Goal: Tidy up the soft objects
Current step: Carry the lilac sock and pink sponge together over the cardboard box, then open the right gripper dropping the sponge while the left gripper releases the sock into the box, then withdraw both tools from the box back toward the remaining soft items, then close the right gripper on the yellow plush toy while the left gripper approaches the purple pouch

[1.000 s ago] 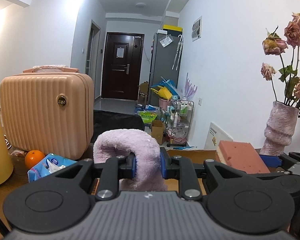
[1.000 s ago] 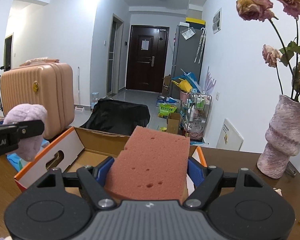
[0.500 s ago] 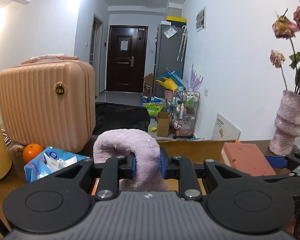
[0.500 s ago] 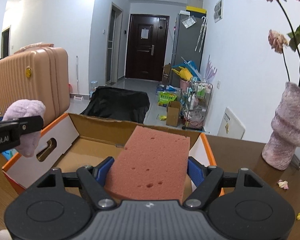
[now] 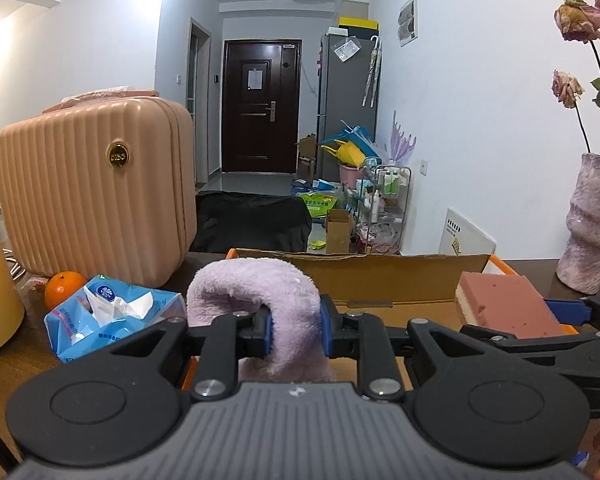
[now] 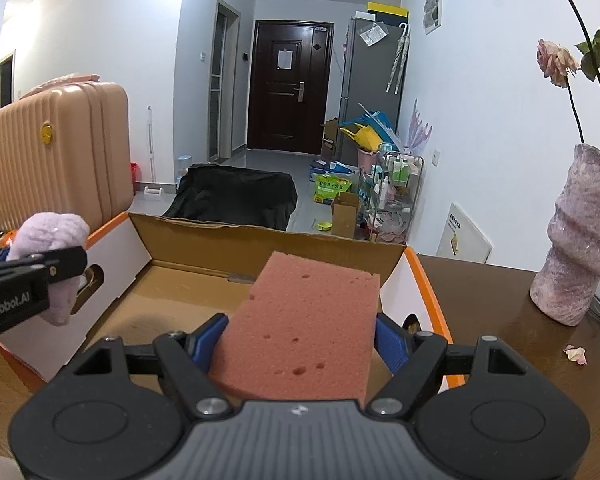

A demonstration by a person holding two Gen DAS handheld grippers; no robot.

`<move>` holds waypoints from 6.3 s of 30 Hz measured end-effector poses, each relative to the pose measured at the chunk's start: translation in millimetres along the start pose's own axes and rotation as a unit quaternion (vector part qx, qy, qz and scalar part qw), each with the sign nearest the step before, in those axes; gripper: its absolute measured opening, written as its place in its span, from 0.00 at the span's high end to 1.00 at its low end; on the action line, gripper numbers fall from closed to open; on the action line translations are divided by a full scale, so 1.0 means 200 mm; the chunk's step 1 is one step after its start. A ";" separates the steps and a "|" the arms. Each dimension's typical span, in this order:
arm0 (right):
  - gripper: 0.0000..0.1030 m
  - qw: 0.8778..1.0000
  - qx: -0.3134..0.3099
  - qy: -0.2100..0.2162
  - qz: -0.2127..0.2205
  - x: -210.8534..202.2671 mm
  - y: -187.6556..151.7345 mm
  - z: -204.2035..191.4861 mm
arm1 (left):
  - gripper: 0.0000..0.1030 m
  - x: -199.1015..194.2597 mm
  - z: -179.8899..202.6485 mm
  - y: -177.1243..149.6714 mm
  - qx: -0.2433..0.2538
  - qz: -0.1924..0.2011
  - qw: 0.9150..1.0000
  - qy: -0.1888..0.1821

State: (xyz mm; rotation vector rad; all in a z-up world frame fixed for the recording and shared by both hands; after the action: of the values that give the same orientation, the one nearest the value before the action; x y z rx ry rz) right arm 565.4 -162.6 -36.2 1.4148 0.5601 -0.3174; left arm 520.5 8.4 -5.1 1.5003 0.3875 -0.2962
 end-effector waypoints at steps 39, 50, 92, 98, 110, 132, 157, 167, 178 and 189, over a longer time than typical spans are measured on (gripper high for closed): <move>0.12 0.999 -0.010 -0.028 -0.016 0.08 -0.06 0.01 | 0.60 0.11 -0.02 -0.10 0.007 -0.020 1.000 0.005; 0.03 0.999 -0.003 -0.028 -0.016 0.08 -0.06 0.01 | 0.00 0.06 -0.05 -0.08 -0.004 0.009 0.999 0.041; 0.00 0.996 0.057 0.009 0.063 -0.31 0.08 0.11 | 0.00 -0.22 -0.16 0.07 -0.046 0.044 0.997 0.038; 0.00 0.996 0.042 0.008 0.078 -0.40 0.05 0.08 | 0.00 -0.29 -0.17 0.06 -0.047 0.049 0.997 0.040; 0.00 0.995 0.020 0.009 0.098 -0.61 -0.06 0.05 | 0.00 -0.44 -0.22 -0.01 -0.049 0.052 0.997 0.036; 0.00 0.993 0.007 0.017 0.120 -0.91 -0.34 -0.01 | 0.00 -0.78 -0.24 -0.18 -0.025 0.079 0.996 0.042; 0.00 0.993 -0.002 0.026 0.116 -1.08 -0.60 -0.06 | 0.00 -1.03 -0.21 -0.44 0.008 0.050 0.999 0.003; 0.00 0.994 -0.005 0.029 0.106 -1.11 -0.68 -0.08 | 0.00 -1.07 -0.23 -0.52 0.012 0.032 0.999 -0.005; 0.00 0.995 -0.010 0.029 0.091 -1.10 -0.74 -0.11 | 0.00 -1.06 -0.24 -0.55 0.010 0.018 1.000 -0.008; 0.00 1.000 0.013 -0.019 0.021 -0.95 -0.79 -0.02 | 0.00 -1.03 -0.26 -0.58 0.006 -0.004 1.000 -0.003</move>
State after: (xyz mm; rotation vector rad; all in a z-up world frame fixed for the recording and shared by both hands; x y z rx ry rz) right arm 324.4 -204.2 -65.5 1.4417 0.4965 -0.3176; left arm 280.8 44.5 -24.5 1.5098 0.3870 -0.3095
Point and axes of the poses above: each gripper's, at about its wrist camera, not at the fingertips, and x roughly the way its jaws point, z to its right, y to its top, the point moved 8 cm from there along x, roughly the way its jaws point, and after that the axes turned 2 degrees about -z, right-handed, at the moved point
